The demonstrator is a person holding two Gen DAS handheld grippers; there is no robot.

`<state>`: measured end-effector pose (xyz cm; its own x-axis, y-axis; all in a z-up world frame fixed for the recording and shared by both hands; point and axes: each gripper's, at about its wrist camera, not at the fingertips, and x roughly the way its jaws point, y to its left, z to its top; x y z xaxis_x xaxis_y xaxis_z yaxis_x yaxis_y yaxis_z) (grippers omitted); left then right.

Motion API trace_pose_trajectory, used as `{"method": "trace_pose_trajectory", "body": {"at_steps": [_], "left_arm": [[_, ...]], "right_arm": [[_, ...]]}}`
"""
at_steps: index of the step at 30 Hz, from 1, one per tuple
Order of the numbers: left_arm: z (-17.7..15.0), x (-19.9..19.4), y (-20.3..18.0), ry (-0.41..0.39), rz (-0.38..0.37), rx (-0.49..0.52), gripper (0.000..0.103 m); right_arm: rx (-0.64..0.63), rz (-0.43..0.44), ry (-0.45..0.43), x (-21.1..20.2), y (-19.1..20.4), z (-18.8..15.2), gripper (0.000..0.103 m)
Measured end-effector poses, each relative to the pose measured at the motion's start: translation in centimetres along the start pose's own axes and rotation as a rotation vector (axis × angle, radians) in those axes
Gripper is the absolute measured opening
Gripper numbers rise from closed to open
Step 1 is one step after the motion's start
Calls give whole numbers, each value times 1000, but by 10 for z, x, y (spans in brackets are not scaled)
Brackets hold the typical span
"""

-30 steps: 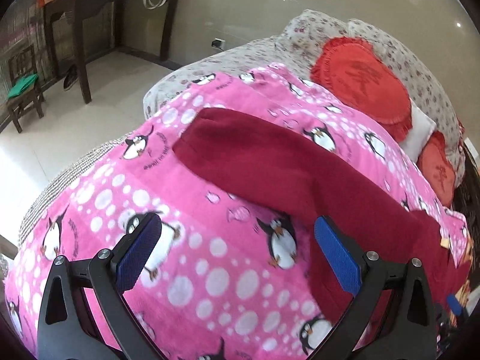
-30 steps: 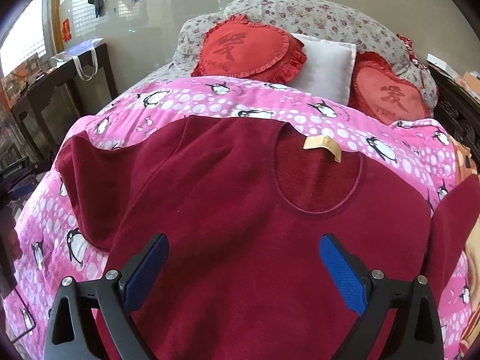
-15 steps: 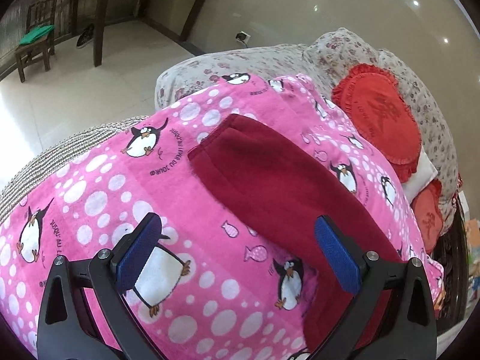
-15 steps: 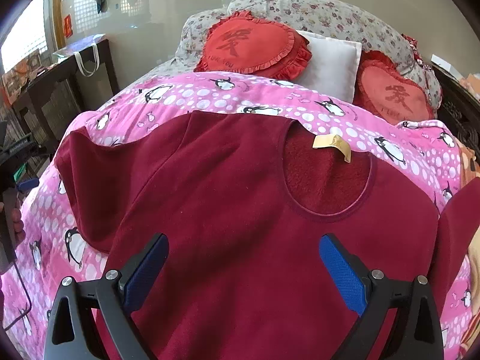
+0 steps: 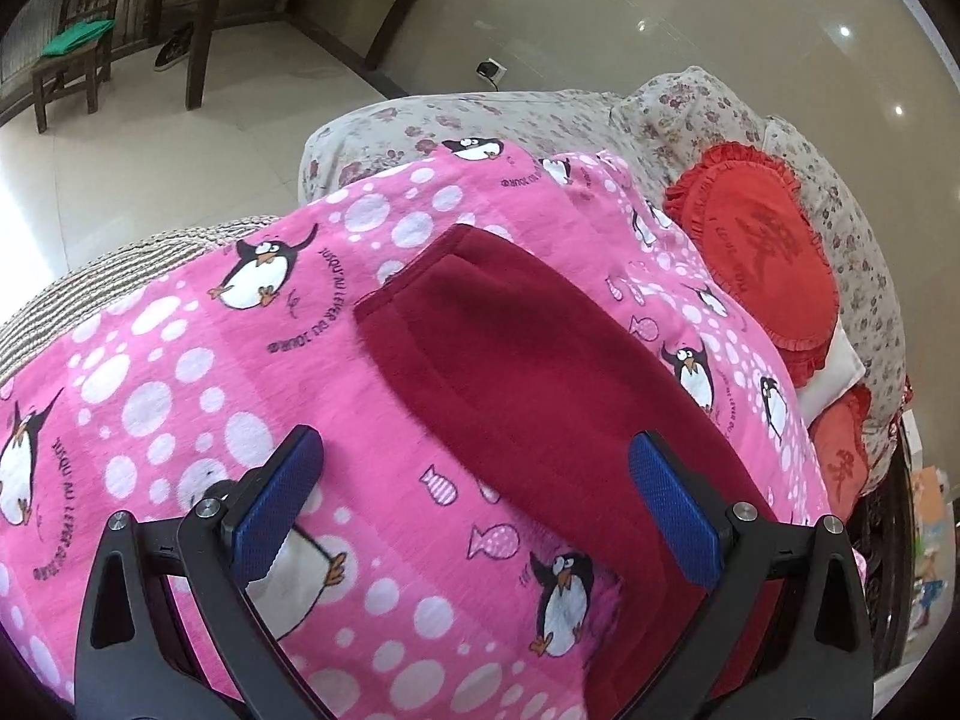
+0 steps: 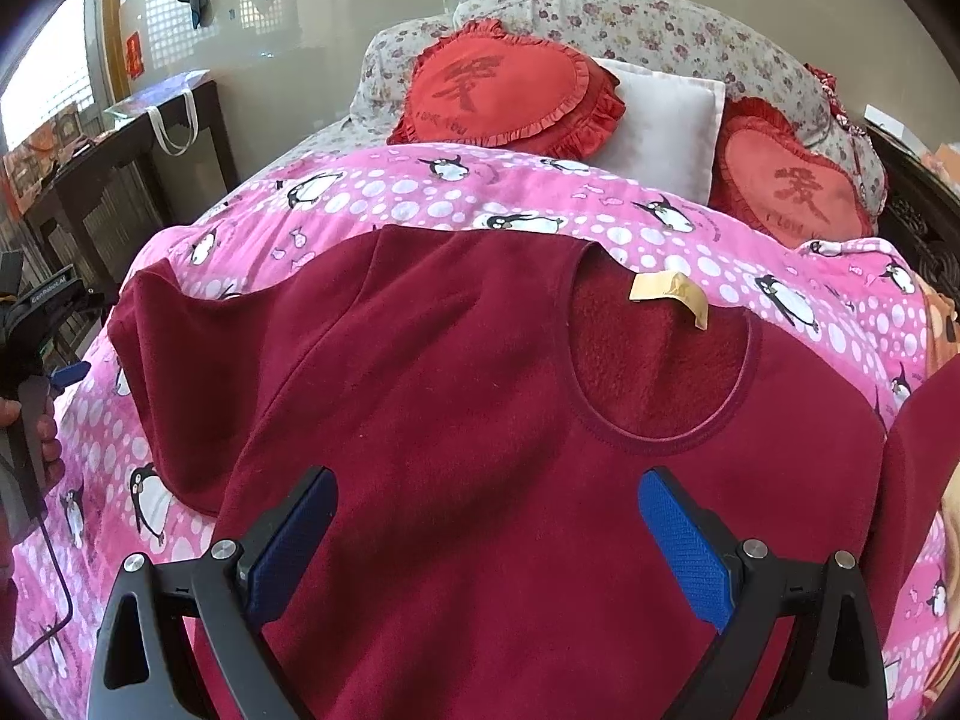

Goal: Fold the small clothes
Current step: 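Move the left gripper to a sweater sleeve and close on its cuff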

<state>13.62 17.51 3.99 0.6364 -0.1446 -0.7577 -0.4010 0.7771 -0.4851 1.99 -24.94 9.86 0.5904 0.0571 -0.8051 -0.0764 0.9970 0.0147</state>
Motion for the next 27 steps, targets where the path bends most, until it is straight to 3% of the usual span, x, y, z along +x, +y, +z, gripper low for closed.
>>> {"method": "trace_pose_trajectory", "body": {"at_steps": [6, 10, 12, 20, 22, 25, 27], "left_arm": [[2, 6, -3, -6, -5, 17, 102], [3, 10, -6, -4, -12, 26, 93], [4, 12, -7, -7, -18, 37, 79], [3, 16, -6, -5, -15, 52, 75], [4, 16, -7, -6, -13, 60, 66], [5, 17, -4, -11, -8, 60, 46], [7, 16, 1, -16, -19, 35, 18]], "right_arm": [[2, 2, 5, 3, -3, 0, 100], [7, 4, 10, 5, -5, -1, 100], [8, 5, 12, 6, -5, 0, 100], [3, 3, 15, 8, -5, 2, 100], [5, 6, 18, 9, -5, 1, 100], [7, 6, 21, 10, -5, 1, 100], [6, 5, 20, 10, -5, 1, 100]]}}
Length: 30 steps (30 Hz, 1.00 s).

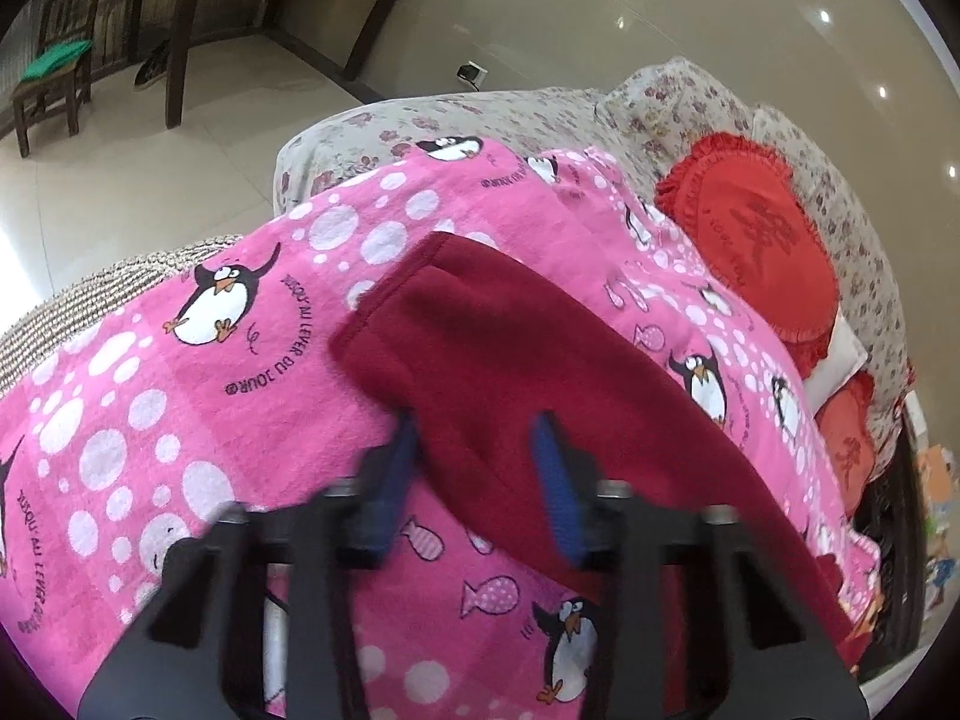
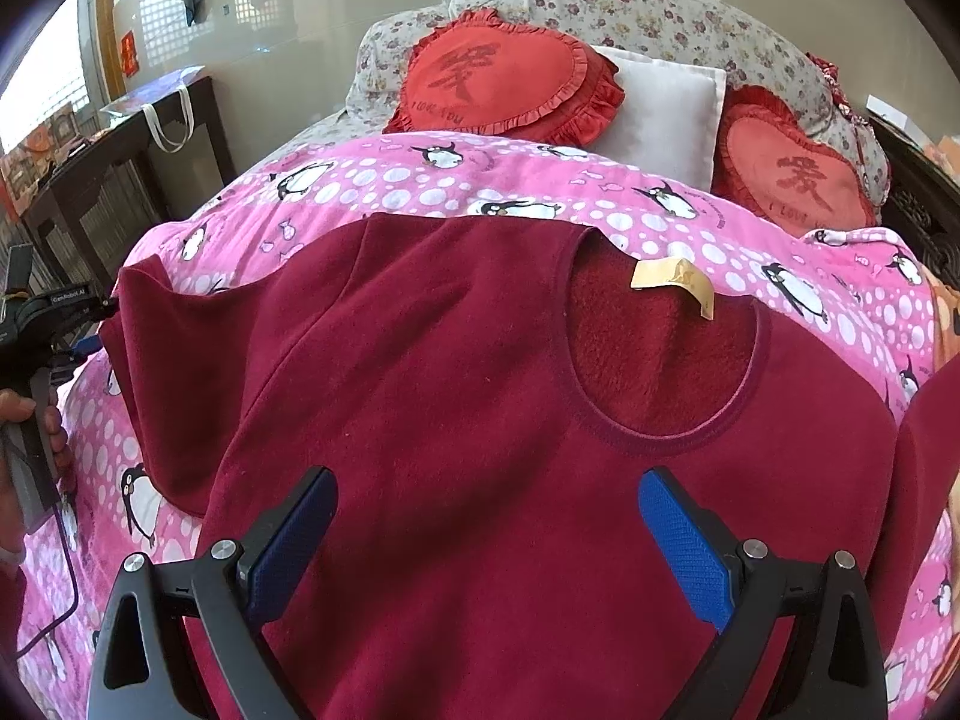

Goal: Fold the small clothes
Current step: 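Move the left gripper to a sweater sleeve and close on its cuff, then lift the sleeve with the left gripper, fold it across the body, release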

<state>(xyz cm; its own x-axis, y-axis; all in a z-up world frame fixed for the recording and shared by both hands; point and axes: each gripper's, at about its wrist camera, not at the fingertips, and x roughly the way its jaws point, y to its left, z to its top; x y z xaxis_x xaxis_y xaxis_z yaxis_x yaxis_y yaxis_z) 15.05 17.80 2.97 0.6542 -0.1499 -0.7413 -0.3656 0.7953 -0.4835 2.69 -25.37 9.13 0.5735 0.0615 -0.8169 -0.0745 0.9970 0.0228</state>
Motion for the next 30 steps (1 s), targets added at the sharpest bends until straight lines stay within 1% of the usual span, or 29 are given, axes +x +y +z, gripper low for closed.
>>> {"method": "trace_pose_trajectory", "body": {"at_steps": [1, 2, 3, 4, 7, 11, 14, 17, 18, 20, 22, 23, 25, 26, 28, 30], "left_arm": [[1, -1, 2, 1, 3, -9, 15], [2, -3, 5, 2, -13, -22, 13], [3, -6, 7, 2, -25, -31, 9], [3, -12, 7, -3, -37, -38, 9], [6, -45, -4, -54, -121, -16, 8], [5, -101, -49, -97, -291, 151, 8], [-3, -127, -77, -91, -349, 235, 8], [-23, -149, -118, -53, -433, 321, 8], [-30, -155, -129, -47, -456, 345, 8], [-49, -163, -157, -17, -508, 397, 8], [-78, -169, -188, 25, -560, 466, 8], [-99, -169, -208, 56, -592, 512, 8], [-128, -163, -232, 100, -624, 566, 8], [-145, -158, -244, 121, -632, 588, 8], [-187, -135, -267, 198, -637, 611, 8], [-220, -113, -278, 260, -620, 622, 8]], "right_arm": [[-1, -1, 0, 0, 0, 0, 100], [-2, -2, -1, 0, 0, 0, 100], [-4, -4, -2, -1, 0, 0, 100], [-5, -6, -2, -1, -1, 0, 100], [0, -6, -7, -6, -5, 0, 100], [17, -26, -27, -17, -21, 2, 100], [50, -26, -40, -28, -36, 4, 100], [67, -23, -50, -39, -48, 5, 100], [68, -34, -56, -45, -53, 5, 100], [72, -54, -63, -54, -62, 5, 100], [92, -68, -82, -67, -78, 5, 100], [105, -78, -90, -73, -86, 4, 100], [139, -102, -108, -87, -106, 2, 100], [152, -111, -114, -92, -115, 1, 100], [181, -134, -123, -102, -136, -3, 100], [200, -142, -119, -107, -149, -10, 100]]}}
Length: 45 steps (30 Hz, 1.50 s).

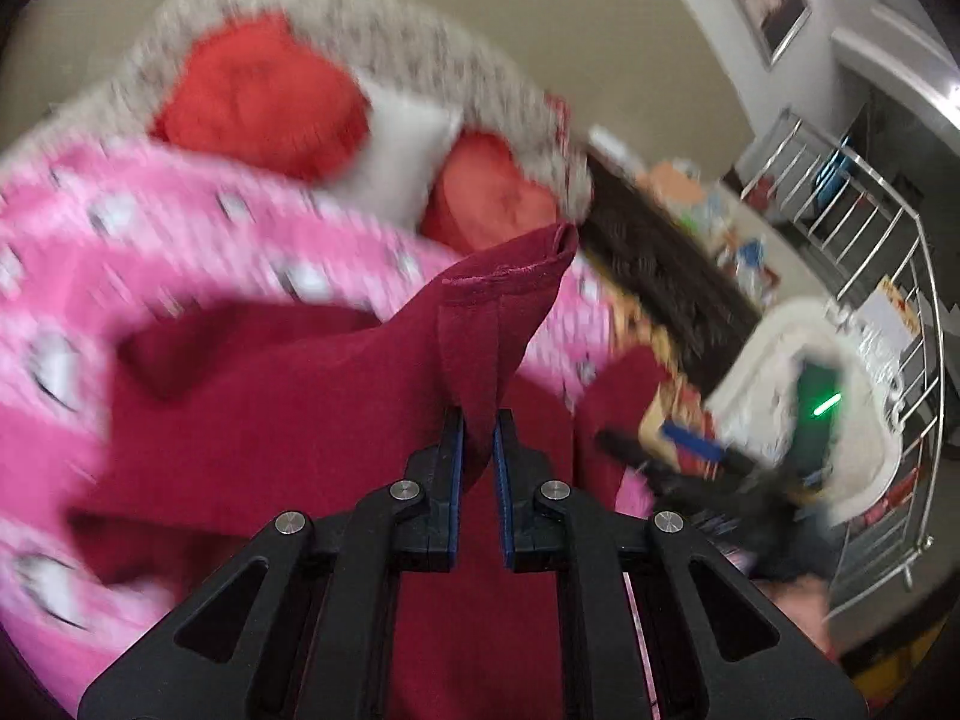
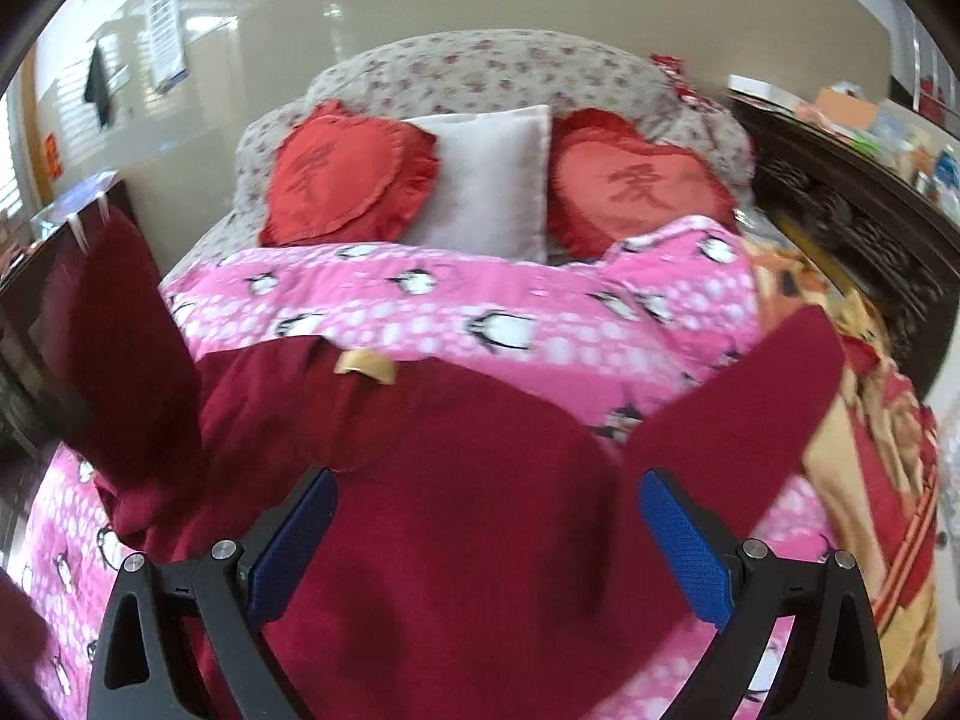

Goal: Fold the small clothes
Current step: 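Lift the sleeve with the left gripper, fold it across the body, release, then grasp the other sleeve with the right gripper, fold it across the body, release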

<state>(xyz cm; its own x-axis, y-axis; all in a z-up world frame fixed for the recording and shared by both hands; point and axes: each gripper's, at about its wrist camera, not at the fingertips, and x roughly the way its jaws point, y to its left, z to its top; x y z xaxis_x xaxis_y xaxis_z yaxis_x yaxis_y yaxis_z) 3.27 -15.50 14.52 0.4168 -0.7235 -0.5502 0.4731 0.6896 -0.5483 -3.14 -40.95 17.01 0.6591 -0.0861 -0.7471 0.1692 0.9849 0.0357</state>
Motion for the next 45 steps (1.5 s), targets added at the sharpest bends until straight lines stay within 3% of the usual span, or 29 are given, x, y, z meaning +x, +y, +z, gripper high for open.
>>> {"method": "trace_pose_trajectory", "body": {"at_steps": [3, 5, 8, 10, 12, 15, 18, 20, 22, 26, 27, 28, 31, 35, 38, 40, 42, 43, 44, 45], "left_arm": [[-32, 55, -5, 113, 22, 10, 8], [-46, 78, -5, 179, 81, 38, 10], [-56, 79, 0, 255, 91, 33, 21], [-57, 58, -3, 243, 53, 34, 38], [-52, 26, -9, 189, 53, 93, 77], [-50, -20, -17, 110, 60, 199, 80], [-48, -48, -2, 55, 200, 279, 80], [-47, -58, 18, 36, 273, 293, 80], [-45, -63, 43, 54, 324, 226, 80], [-48, -74, 75, 28, 307, 95, 80], [-47, -75, 79, 19, 312, 74, 80], [-46, -74, 81, 11, 317, 65, 80], [-41, -81, 88, -29, 342, 35, 80], [-28, -75, 91, -49, 356, 7, 80], [-29, -56, 90, -36, 373, 20, 80], [-33, -39, 92, 4, 405, 25, 80], [-38, -24, 95, 49, 415, 21, 80], [-39, -22, 97, 58, 427, 21, 80], [-42, -18, 100, 71, 453, 19, 80], [-45, -16, 106, 82, 472, 12, 80]], "right_arm": [[36, 44, 25, 0, -18, -6, 100], [72, 97, 56, 6, -25, -12, 100], [86, 166, 83, 12, -26, -19, 100], [62, 198, 87, 16, -21, -22, 100], [32, 215, 93, 23, -12, -25, 100], [12, 234, 120, 35, -1, -31, 100], [-17, 273, 138, 46, 15, -36, 98], [-44, 266, 153, 57, 26, -38, 88], [-63, 250, 176, 71, 34, -40, 56], [-95, 220, 182, 88, 38, -45, 28], [-104, 223, 173, 84, 38, -44, 13], [-109, 232, 153, 75, 35, -42, 7], [-102, 239, 56, 39, 17, -32, 7], [-93, 110, -49, 7, -16, -19, 7], [-48, 12, -12, 25, -40, -18, 7], [-22, -93, 90, 48, -53, -25, 7], [-10, -115, 116, 52, -60, -29, 7], [-10, -129, 105, 47, -60, -29, 13], [-6, -135, 73, 36, -58, -27, 33], [5, -96, 26, 23, -56, -23, 45]]}}
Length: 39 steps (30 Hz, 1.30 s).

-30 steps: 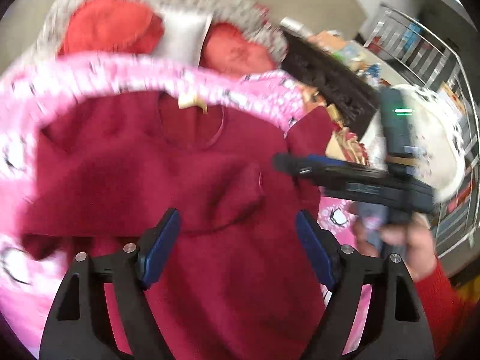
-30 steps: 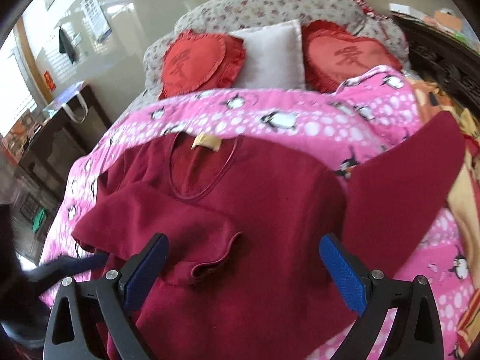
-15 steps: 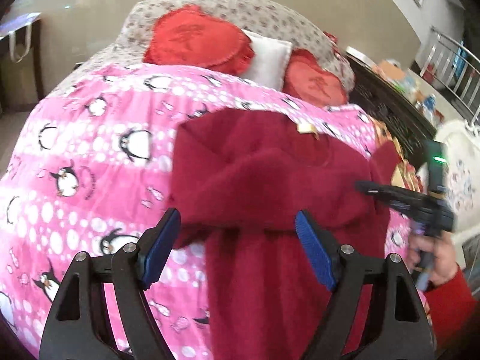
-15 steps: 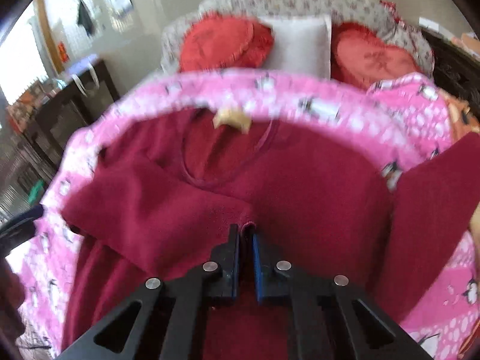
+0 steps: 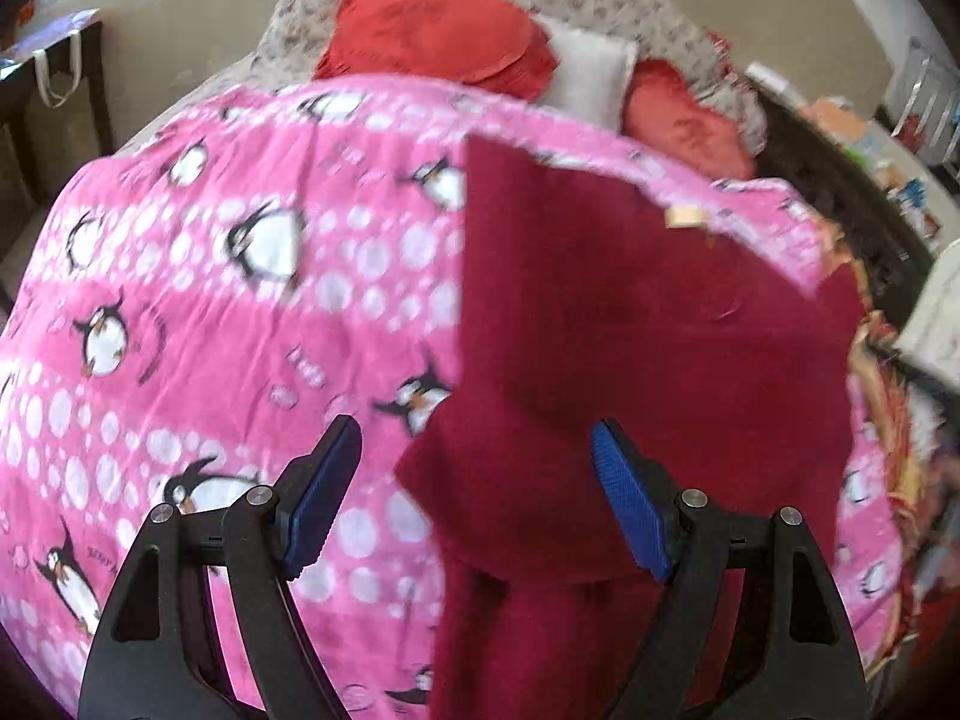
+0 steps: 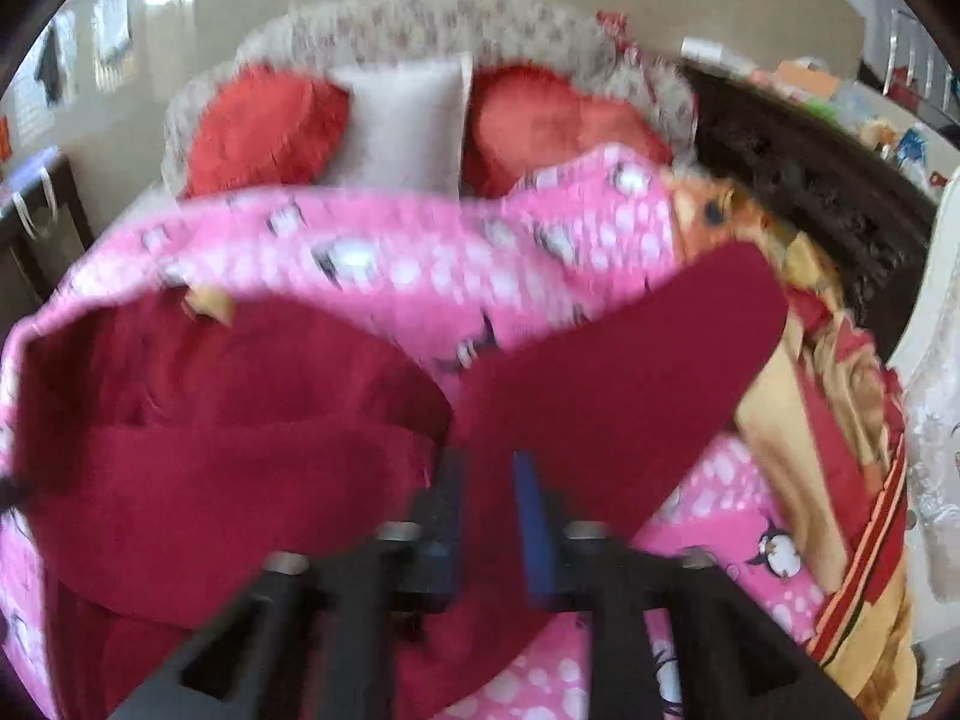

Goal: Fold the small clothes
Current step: 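Grasp the other sleeve with the right gripper, fold it across the body, release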

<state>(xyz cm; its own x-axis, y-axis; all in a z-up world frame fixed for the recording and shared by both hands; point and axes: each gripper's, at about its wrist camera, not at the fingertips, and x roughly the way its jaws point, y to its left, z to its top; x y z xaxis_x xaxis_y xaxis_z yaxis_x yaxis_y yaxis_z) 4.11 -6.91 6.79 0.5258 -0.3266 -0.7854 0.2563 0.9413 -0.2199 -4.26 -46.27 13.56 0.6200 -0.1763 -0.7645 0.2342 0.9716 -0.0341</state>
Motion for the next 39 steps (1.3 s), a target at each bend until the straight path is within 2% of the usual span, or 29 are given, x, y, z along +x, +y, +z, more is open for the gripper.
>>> {"method": "trace_pose_trajectory", "body": {"at_steps": [1, 2, 5, 8, 12, 13, 15, 16, 17, 19, 22, 26, 30, 31, 32, 35, 37, 39], "left_arm": [[-2, 3, 4, 8, 2, -9, 80], [-4, 7, 9, 15, 2, -28, 80], [-5, 16, 28, 38, 14, -113, 80], [-3, 20, 42, 34, 9, -171, 80], [-2, 24, 50, 46, -19, -202, 80], [-2, 23, 51, 47, -21, -201, 80], [-2, 24, 50, 50, -24, -190, 80], [-1, 23, 51, 51, -27, -187, 80], [2, 24, 51, 54, -30, -189, 80], [5, 22, 54, 64, -37, -206, 80], [11, 9, 60, 12, -32, -207, 80], [18, 1, 59, -46, 2, -178, 80], [18, 14, 55, 4, 14, -164, 80], [17, 15, 54, 16, 9, -159, 79], [17, 14, 52, 13, 3, -156, 79], [18, -1, 44, -59, -7, -131, 79], [20, -10, 35, -101, -30, -103, 80], [22, -11, 25, -120, -49, -68, 80]], "right_arm": [[19, 93, -50, -13, 3, 5, 61], [24, 241, -87, -24, 13, 11, 68], [-83, 561, -30, -24, 75, 30, 69], [-191, 687, 0, -10, 140, 38, 69], [-312, 768, 83, 30, 225, 38, 66], [-333, 770, 100, 41, 241, 37, 65], [-382, 738, 117, 62, 265, 36, 57], [-405, 730, 127, 71, 275, 35, 46], [-435, 739, 148, 79, 283, 32, 29], [-495, 728, 167, 90, 297, 31, 13], [-531, 703, 94, 81, 304, 37, 9], [-445, 690, 42, 83, 312, 55, 9], [-425, 632, 115, 101, 327, 49, 13], [-419, 628, 116, 94, 320, 48, 20], [-416, 623, 103, 81, 307, 46, 29], [-388, 590, 6, 35, 243, 33, 47], [-334, 526, -40, 14, 189, 21, 48], [-261, 433, -45, 7, 138, 8, 48]]}}
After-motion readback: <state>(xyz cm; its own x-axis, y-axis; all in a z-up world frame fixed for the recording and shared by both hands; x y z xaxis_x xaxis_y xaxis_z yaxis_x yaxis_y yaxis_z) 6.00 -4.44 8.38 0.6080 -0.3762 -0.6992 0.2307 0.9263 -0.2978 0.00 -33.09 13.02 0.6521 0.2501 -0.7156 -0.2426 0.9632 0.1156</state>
